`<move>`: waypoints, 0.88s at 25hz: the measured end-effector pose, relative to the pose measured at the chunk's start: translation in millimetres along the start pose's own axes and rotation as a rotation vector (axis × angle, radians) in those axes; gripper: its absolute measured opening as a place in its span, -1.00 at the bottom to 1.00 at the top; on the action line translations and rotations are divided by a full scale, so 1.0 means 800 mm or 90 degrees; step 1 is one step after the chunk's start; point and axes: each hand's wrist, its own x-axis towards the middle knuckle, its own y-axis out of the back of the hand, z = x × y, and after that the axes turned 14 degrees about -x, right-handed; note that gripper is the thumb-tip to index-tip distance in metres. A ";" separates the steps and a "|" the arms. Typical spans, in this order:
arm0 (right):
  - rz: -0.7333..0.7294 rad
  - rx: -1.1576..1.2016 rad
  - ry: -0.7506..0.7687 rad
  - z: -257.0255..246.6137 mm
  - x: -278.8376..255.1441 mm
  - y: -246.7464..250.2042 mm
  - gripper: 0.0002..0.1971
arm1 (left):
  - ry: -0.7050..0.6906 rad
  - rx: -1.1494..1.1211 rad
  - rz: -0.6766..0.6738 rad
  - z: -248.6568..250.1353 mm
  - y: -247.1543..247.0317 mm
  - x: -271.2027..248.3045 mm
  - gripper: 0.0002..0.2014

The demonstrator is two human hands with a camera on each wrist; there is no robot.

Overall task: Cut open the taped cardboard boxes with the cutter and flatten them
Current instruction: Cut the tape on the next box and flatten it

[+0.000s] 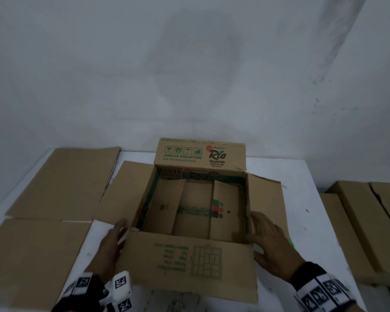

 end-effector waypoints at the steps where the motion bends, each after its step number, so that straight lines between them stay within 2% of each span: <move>1: 0.032 0.014 0.007 0.003 0.001 0.003 -0.32 | 0.015 0.011 -0.013 0.002 -0.012 -0.017 -0.29; 2: 0.071 0.018 0.018 0.009 0.003 0.006 -0.35 | 0.015 0.035 -0.034 0.005 -0.018 -0.027 -0.50; 3: 0.111 0.019 0.026 0.012 0.004 0.013 -0.43 | 0.003 0.048 -0.054 0.010 -0.020 -0.031 -0.60; 5: 0.196 0.056 0.042 0.017 0.007 0.032 -0.68 | -0.023 0.038 -0.086 0.025 -0.024 -0.049 -0.60; 6: 0.238 0.096 0.051 0.020 0.011 0.043 -0.74 | -0.046 -0.006 -0.116 0.034 -0.022 -0.053 -0.61; 9: 0.348 0.219 0.059 0.023 0.022 0.085 -0.72 | -0.170 -0.055 -0.167 0.060 -0.018 -0.060 -0.58; 11: 0.382 0.276 0.036 0.016 0.031 0.119 -0.76 | -0.197 -0.055 -0.199 0.079 -0.022 -0.062 -0.48; 14: 0.338 0.372 -0.010 0.000 0.037 0.169 -0.83 | -0.225 -0.066 -0.206 0.108 -0.033 -0.071 -0.49; 16: 0.294 0.437 -0.034 -0.003 0.040 0.194 -0.84 | -0.246 -0.071 -0.161 0.119 -0.031 -0.066 -0.50; 18: 0.268 0.459 -0.042 -0.001 0.043 0.213 -0.72 | -0.235 -0.077 -0.119 0.127 -0.029 -0.066 -0.50; 20: 0.231 0.491 -0.064 0.003 0.043 0.229 -0.60 | -0.212 -0.059 -0.118 0.127 -0.025 -0.061 -0.49; 21: 0.203 0.506 -0.073 0.003 0.045 0.238 -0.57 | -0.210 -0.044 -0.121 0.126 -0.025 -0.064 -0.52; 22: 0.169 0.532 -0.087 0.004 0.048 0.244 -0.58 | -0.246 0.005 -0.132 0.123 -0.023 -0.062 -0.63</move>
